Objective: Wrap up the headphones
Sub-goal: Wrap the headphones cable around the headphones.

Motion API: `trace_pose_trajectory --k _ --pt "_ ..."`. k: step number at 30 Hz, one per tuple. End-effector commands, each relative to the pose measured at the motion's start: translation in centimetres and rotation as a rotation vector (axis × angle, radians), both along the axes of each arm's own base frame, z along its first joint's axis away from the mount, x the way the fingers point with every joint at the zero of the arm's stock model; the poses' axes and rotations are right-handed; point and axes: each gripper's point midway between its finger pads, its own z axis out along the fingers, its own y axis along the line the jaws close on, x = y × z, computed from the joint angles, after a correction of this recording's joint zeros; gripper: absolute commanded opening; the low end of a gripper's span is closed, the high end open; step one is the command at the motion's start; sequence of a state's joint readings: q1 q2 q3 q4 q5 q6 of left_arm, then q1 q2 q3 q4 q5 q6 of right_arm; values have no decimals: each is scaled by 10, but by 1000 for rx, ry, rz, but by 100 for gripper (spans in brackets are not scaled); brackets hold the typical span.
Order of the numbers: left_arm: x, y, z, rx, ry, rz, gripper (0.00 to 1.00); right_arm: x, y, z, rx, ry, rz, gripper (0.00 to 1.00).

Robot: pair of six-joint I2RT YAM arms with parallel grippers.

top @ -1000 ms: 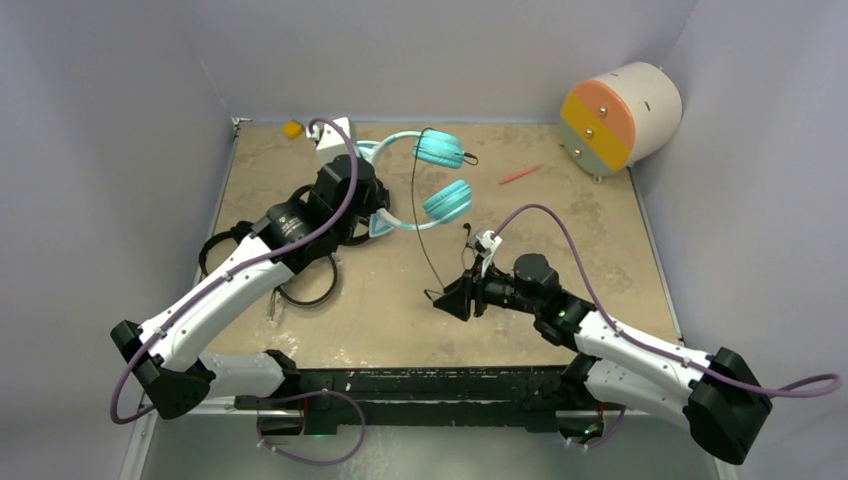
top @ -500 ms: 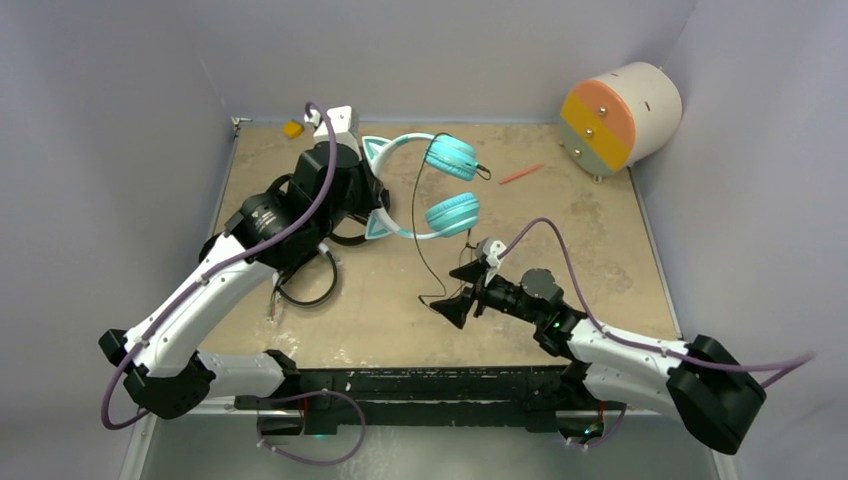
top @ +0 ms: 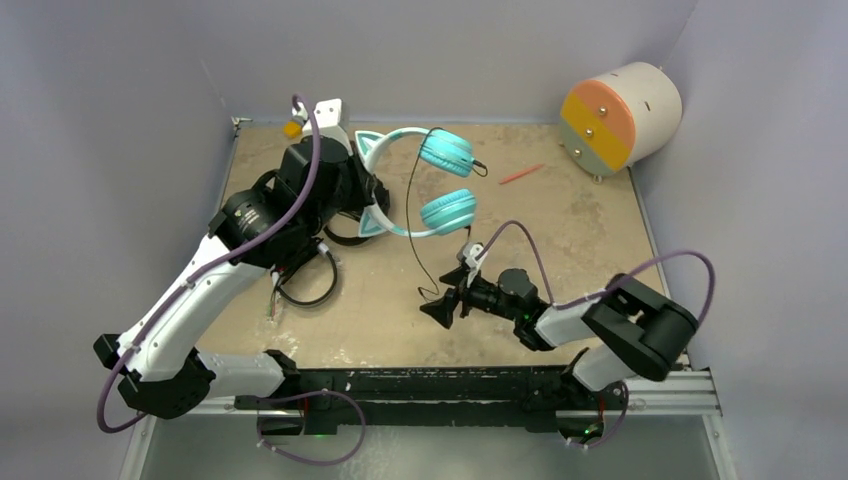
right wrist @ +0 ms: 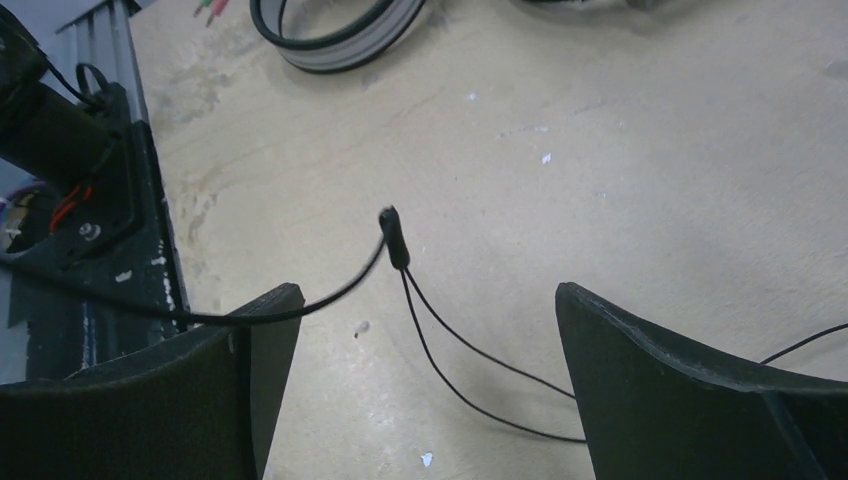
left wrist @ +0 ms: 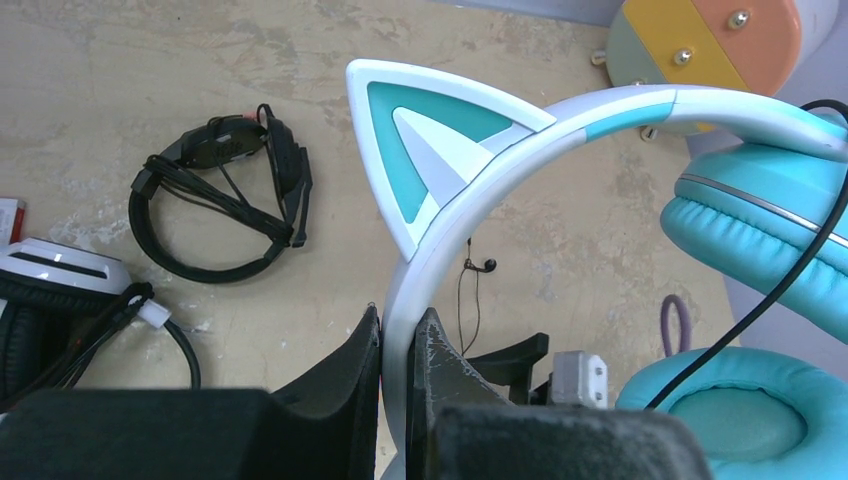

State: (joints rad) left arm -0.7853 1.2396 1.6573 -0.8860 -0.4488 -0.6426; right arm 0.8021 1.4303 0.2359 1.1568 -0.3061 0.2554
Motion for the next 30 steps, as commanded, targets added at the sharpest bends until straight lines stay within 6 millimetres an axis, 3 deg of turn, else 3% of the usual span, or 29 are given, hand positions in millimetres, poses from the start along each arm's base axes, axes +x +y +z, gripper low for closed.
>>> trace_pose_trajectory --k 1,5,10,12,16,19,25,30 --pt "2 -2 54 -132 -110 3 0 3 10 7 70 -65 12 99" --pt "4 0 64 -116 -122 10 0 2 13 -22 34 -50 1 98" --pt "2 -6 78 -140 -135 -22 0 11 12 -42 5 -33 -47 91" --pt "1 -5 84 -144 -144 -26 0 13 13 -43 -2 -28 -53 77" --pt "0 0 98 -146 -170 -22 0 17 9 -46 -23 -22 -83 36" --pt "-3 4 108 -141 -185 -22 0 12 5 -47 -13 2 -85 17" --pt "-25 -6 117 -162 -189 -161 0 15 0 -36 14 9 -119 2" --pt "-50 -10 101 -128 -132 -290 0 44 -23 -21 47 195 -222 0"
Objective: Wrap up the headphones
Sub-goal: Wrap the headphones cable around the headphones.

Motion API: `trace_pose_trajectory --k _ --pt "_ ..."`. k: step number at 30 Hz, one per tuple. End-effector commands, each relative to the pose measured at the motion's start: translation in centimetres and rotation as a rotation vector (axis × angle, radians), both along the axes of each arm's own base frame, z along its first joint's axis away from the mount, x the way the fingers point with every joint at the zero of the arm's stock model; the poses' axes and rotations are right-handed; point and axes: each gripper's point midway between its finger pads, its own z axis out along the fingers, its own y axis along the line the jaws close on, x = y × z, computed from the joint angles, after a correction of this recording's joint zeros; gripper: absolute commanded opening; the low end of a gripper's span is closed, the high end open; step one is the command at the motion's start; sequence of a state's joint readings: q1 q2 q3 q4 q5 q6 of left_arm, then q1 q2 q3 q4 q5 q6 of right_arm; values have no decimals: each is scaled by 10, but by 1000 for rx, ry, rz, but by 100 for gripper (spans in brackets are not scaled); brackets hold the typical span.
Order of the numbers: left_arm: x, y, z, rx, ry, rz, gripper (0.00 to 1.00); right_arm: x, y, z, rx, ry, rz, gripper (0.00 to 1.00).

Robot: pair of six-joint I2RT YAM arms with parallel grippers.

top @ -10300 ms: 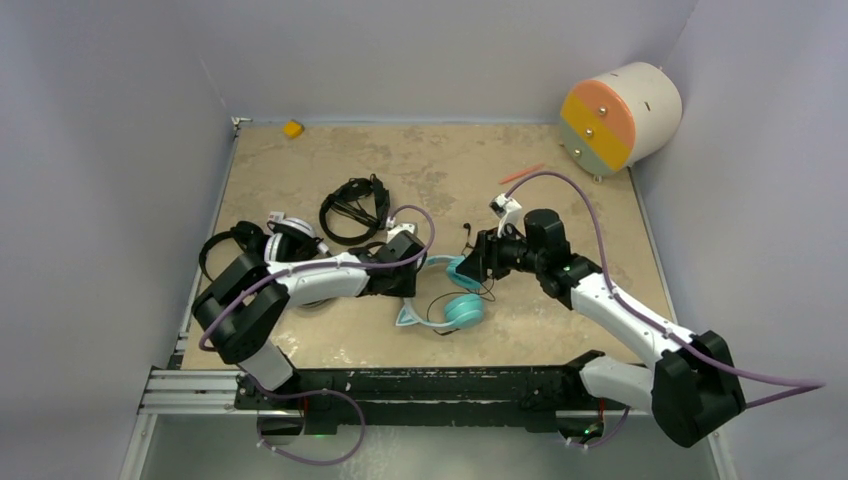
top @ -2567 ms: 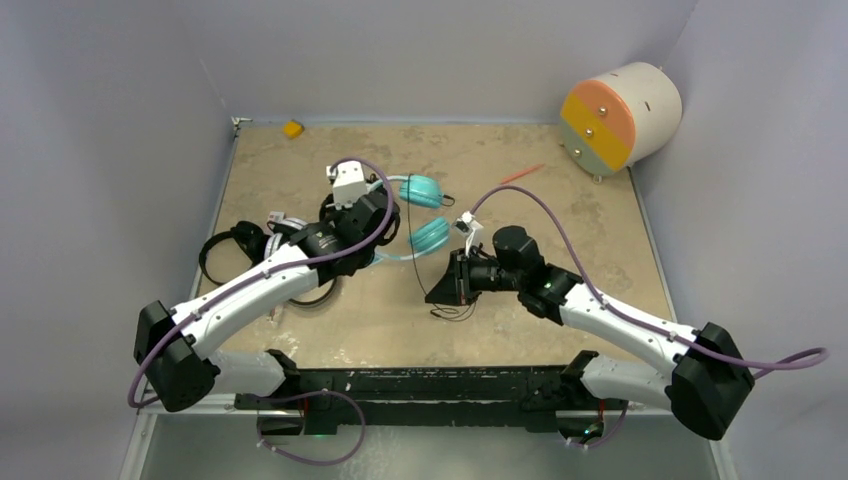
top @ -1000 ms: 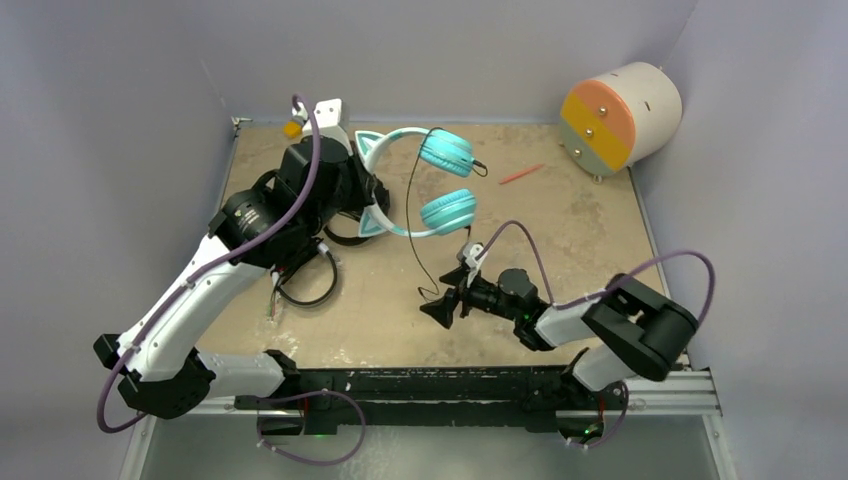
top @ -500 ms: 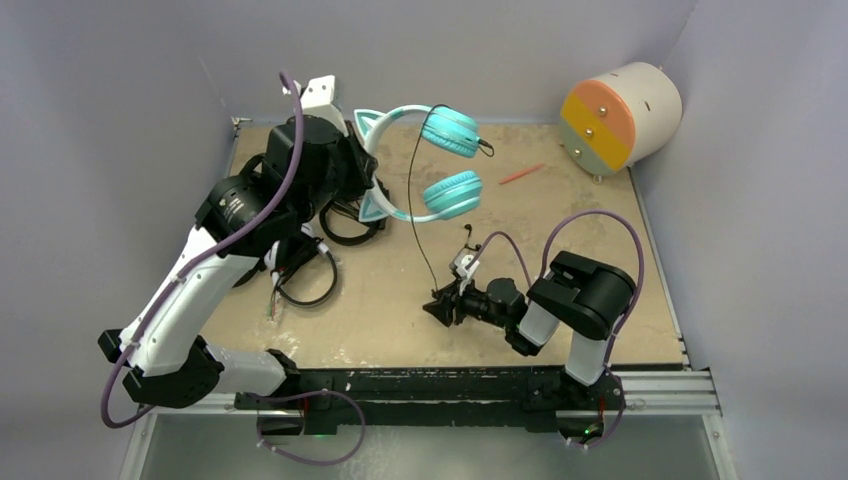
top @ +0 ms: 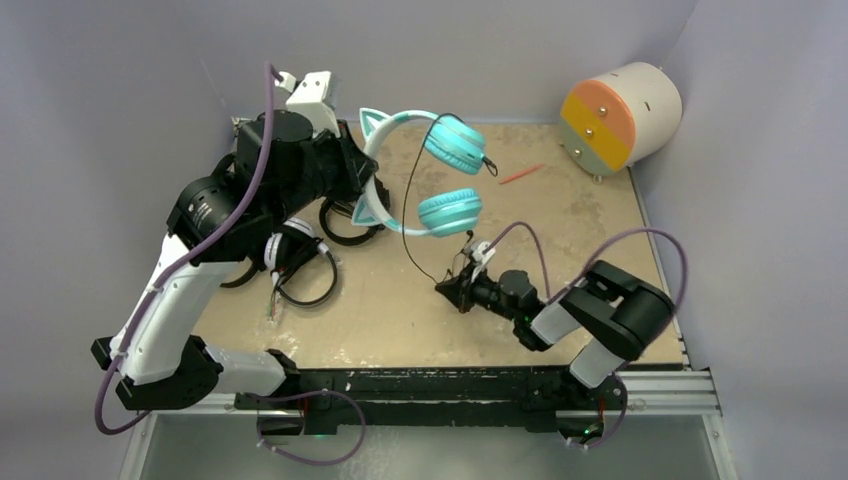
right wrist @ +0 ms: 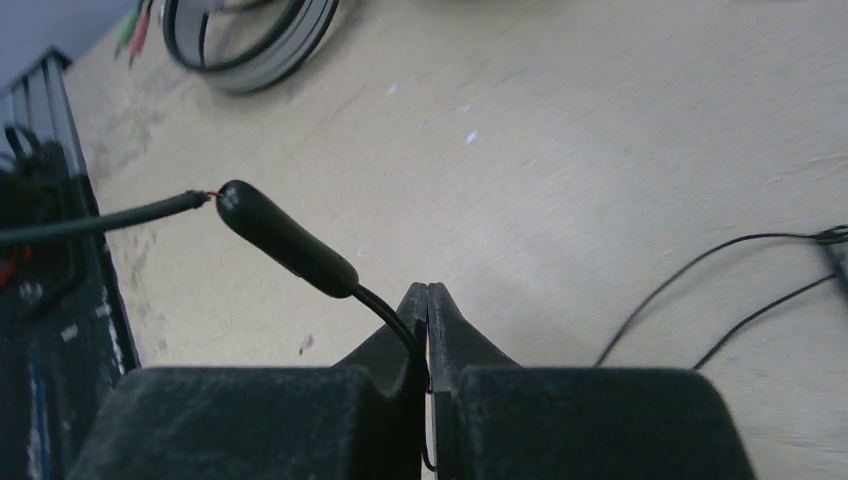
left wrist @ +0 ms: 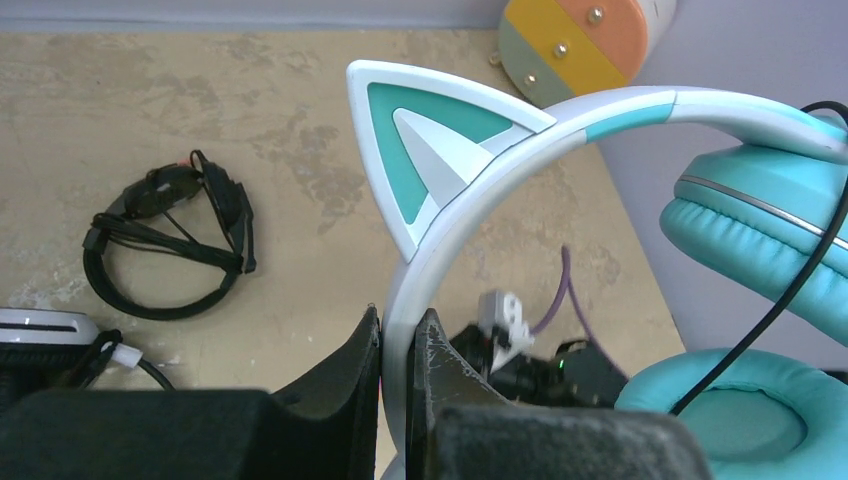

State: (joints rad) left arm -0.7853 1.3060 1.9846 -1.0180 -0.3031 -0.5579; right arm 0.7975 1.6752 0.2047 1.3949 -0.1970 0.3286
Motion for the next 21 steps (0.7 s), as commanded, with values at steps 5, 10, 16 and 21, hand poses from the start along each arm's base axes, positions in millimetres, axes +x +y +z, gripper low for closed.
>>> trace_pose_trajectory --k 5,10,16,21 --pt "-49 2 0 -26 -15 -212 0 46 -31 45 82 215 -136 0" --pt "-52 13 -22 18 -16 -201 0 56 -40 71 43 283 -153 0" --pt "-73 -6 -88 124 38 -418 0 61 -52 97 -7 475 -88 0" --pt "-63 4 -153 316 70 -422 0 75 -62 134 4 547 -99 0"
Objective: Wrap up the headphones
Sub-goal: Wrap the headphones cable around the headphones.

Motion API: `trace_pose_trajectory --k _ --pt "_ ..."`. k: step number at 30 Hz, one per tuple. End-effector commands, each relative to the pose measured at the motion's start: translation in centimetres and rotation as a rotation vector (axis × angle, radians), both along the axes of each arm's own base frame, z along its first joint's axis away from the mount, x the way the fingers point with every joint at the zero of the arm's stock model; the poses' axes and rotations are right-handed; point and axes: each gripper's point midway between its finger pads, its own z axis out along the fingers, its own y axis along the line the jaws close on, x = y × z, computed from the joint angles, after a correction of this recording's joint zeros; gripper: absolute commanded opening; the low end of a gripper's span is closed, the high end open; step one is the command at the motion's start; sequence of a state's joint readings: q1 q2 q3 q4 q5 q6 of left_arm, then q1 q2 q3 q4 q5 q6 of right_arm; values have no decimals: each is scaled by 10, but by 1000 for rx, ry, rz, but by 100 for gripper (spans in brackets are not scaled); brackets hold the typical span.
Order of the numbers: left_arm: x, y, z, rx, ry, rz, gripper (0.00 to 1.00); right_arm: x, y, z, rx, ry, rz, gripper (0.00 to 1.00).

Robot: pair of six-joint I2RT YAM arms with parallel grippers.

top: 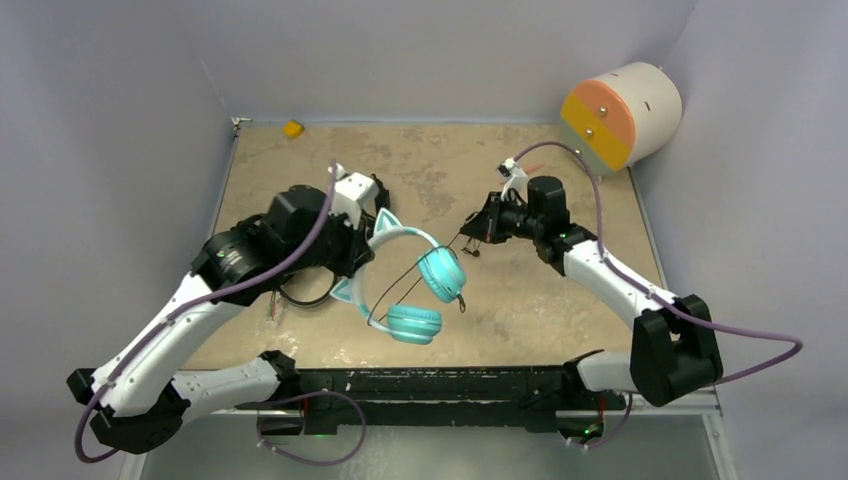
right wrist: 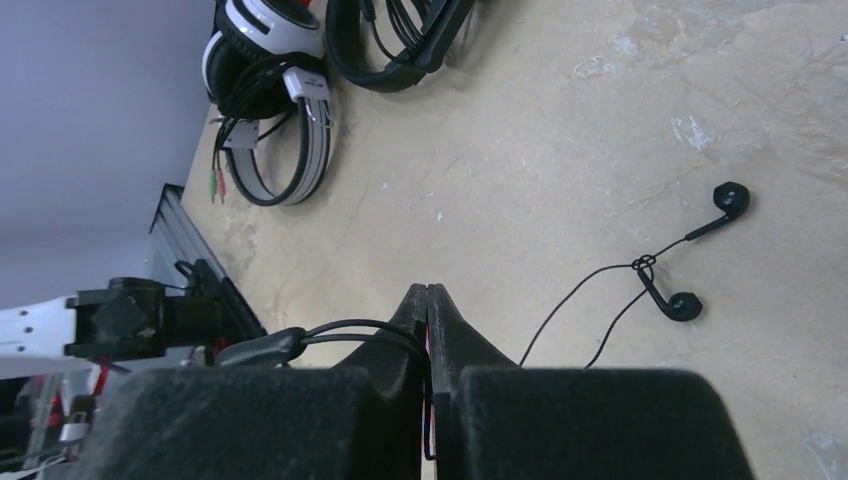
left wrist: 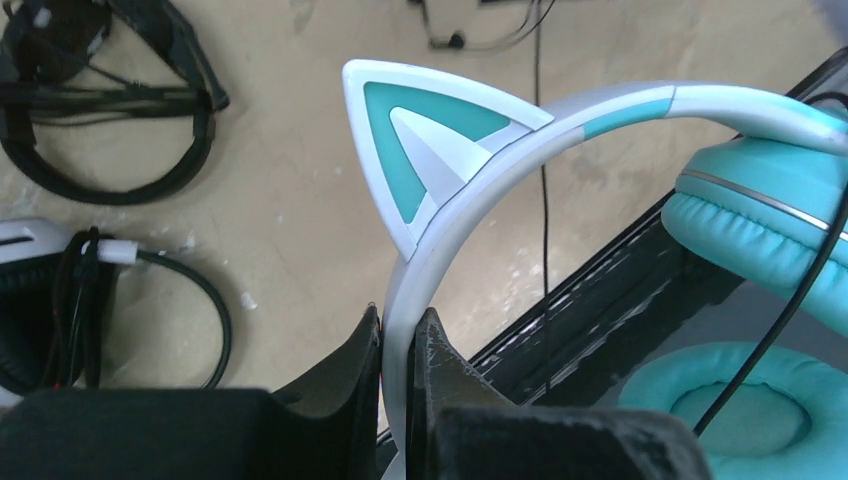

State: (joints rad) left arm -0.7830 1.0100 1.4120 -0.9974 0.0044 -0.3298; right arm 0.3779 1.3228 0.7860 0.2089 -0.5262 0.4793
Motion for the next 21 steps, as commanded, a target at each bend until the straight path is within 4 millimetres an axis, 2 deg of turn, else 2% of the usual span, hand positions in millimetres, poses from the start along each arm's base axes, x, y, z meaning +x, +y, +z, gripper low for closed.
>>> trace_pose_trajectory --k 1,3,10,15,19,21 --pt "16 -1 -23 90 -113 -37 0 -13 -6 21 -1 165 55 0" --pt "25 5 -37 159 -159 0 0 -10 -5 34 8 174 67 0" --pt "42 0 -63 361 -268 88 0 -15 8 80 67 135 181 0" --pt "63 2 -78 470 -297 207 0 -45 17 102 137 120 292 0" --pt "77 3 -79 501 -337 297 0 -70 19 120 172 100 353 0" --pt "82 0 -79 489 -343 326 0 -81 19 126 185 89 377 5"
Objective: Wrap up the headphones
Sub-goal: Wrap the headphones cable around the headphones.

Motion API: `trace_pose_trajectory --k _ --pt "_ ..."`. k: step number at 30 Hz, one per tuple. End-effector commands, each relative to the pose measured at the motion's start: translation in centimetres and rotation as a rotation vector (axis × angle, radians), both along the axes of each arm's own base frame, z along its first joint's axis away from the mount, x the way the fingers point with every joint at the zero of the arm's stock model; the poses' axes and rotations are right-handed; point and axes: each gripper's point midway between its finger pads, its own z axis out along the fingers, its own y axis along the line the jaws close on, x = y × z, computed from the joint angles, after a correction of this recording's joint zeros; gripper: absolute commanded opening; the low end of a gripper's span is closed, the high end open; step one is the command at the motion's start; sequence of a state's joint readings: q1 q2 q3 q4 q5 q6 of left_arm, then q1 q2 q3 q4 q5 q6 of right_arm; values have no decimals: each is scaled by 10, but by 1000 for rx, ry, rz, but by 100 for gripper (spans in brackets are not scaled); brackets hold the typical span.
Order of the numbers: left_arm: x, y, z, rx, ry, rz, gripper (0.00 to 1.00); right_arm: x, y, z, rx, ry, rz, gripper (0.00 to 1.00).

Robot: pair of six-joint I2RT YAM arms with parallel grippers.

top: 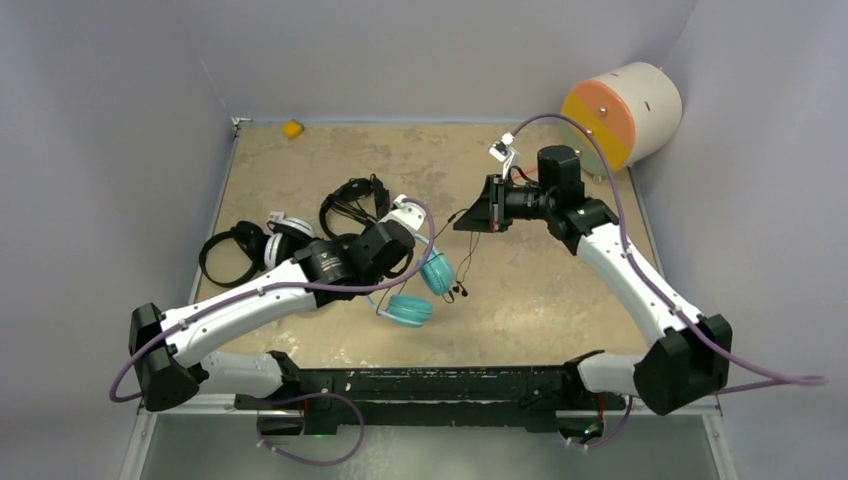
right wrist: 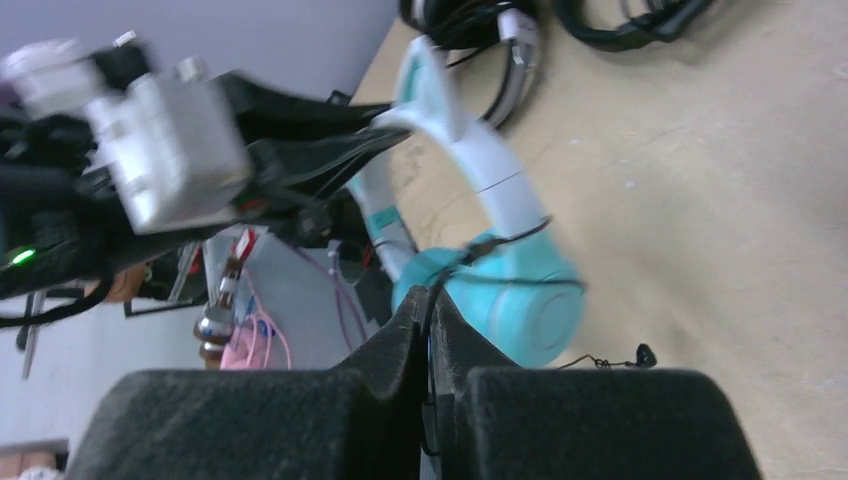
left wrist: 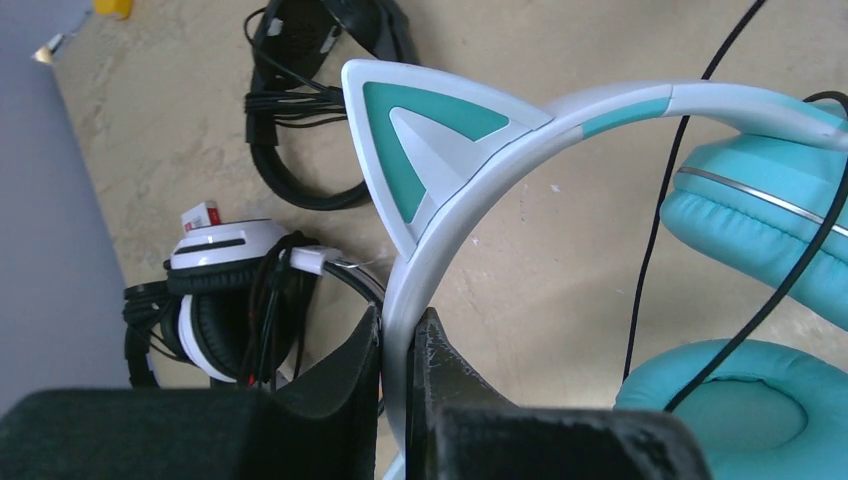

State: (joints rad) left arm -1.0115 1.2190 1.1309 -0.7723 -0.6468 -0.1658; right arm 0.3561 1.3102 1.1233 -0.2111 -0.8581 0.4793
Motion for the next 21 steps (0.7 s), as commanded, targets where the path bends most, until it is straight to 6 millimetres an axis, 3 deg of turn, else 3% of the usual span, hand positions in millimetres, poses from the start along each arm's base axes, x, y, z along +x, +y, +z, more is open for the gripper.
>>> trace_pose_trajectory --k 1,11,21 --pt "24 -9 26 -102 -147 121 0 -41 2 31 82 -33 108 7" --pt "34 -36 -2 -131 -109 150 0 -63 2 39 139 1 136 9" --pt "45 -41 -19 -84 -150 179 0 -69 -5 60 90 -13 107 14"
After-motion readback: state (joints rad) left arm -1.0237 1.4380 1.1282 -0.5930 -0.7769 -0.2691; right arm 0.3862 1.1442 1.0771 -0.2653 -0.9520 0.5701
